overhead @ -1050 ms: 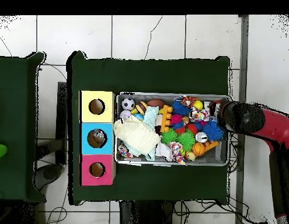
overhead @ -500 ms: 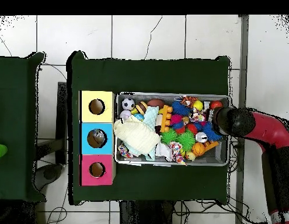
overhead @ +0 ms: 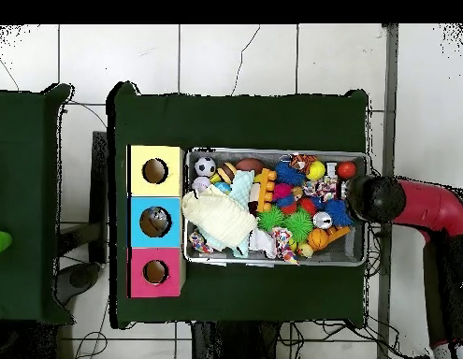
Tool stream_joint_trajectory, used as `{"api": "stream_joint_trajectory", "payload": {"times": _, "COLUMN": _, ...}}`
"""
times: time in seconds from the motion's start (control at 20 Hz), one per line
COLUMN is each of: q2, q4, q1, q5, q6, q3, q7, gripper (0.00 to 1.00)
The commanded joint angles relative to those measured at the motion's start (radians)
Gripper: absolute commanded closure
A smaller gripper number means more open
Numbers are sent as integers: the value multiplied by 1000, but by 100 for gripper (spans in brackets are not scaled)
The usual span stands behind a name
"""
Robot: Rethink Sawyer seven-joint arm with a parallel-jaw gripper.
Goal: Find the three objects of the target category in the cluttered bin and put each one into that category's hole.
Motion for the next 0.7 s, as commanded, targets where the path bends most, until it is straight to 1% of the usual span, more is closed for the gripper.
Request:
{"api": "stream_joint_trajectory", "payload": {"times": 0.05, "q2": -55, "q4": 26, "q1": 12, "q5": -19, "q6": 99, "q3": 3, "q7": -162, "gripper": 0}}
{"api": "stream_joint_trajectory", "payload": {"times": 0.15, "q2": -38, "q4": 30, "q1": 11, "q5": -12, "q6": 94, "q3": 7, "q7": -151, "gripper": 0}}
{"api": "stream_joint_trajectory", "payload": {"times": 0.2, "q2": -17, "q4": 27, "q1": 9, "q5": -1, "q6": 102, "q3": 11, "q7": -141, "gripper": 0}}
{"api": "stream_joint_trajectory", "payload": {"times": 0.3, "q2": 37, "q4": 45, "q1": -10, "q5": 29, "q6": 102, "q3": 25, "q7": -124, "gripper": 0}}
{"api": "stream_joint_trajectory", "payload": {"times": 0.4, "q2": 76, "q4": 52, "q1": -26, "q5": 51, "q6": 98, "q3": 42, "q7": -128, "gripper": 0}}
{"api": "stream_joint_trajectory", "payload": {"times": 0.5, "q2": 90, "q4": 49, "q1": -21, "q5": 43, "q6": 82, "q3": 37, "q7": -126, "gripper": 0}}
{"api": "stream_joint_trajectory", "payload": {"times": 0.7, "q2": 89, "q4": 51, "q1": -8, "q5": 20, "q6": 78, "q3": 4, "q7": -114, "gripper": 0}}
